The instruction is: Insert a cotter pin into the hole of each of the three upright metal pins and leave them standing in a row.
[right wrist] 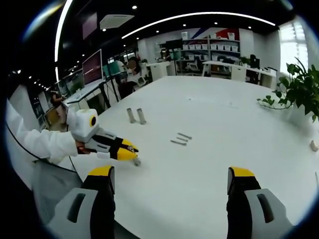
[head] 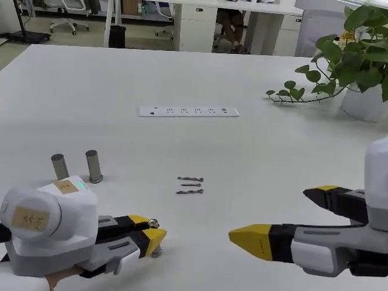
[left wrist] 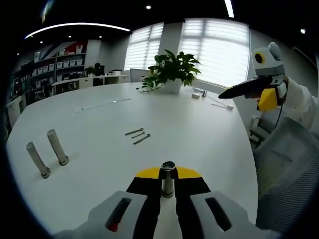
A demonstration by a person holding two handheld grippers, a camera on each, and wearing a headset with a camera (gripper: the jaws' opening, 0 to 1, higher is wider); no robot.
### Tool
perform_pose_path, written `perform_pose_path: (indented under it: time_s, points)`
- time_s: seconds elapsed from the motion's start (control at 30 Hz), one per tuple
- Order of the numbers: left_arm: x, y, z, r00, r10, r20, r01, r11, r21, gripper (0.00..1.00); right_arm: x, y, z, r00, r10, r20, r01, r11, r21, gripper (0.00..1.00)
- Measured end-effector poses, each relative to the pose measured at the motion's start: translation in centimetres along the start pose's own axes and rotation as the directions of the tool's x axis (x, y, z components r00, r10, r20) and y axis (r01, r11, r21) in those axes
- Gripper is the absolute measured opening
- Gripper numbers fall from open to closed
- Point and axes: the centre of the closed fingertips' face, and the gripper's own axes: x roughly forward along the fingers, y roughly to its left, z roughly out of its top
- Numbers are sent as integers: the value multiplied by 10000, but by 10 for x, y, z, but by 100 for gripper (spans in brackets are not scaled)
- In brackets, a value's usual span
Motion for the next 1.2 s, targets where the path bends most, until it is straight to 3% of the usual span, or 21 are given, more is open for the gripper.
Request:
perform_pose_path:
  time_s: [0.33, 0.6, 0.77, 1.2]
  points:
    - [-4, -1, 7, 10000, -14, 43, 14, 10000, -88, 9, 0, 0, 3, 10000, 14, 43, -14, 10000, -49, 92]
    - [-18, 0, 22, 9992, -94, 388, 84, 9996, 261, 38, 0, 1, 2, 10000, 50, 6, -50, 9999, -126, 92]
    - [-31, -1, 25, 9983, -359, 467, 349, 9991, 239, 55, 0, 1, 2, 10000, 81, -35, -82, 9998, -185, 92]
    - [-54, 1, 20, 9988, -401, 271, 396, 9991, 168, 85, 2, 1, -2, 10000, 27, -92, -28, 9999, -121, 91]
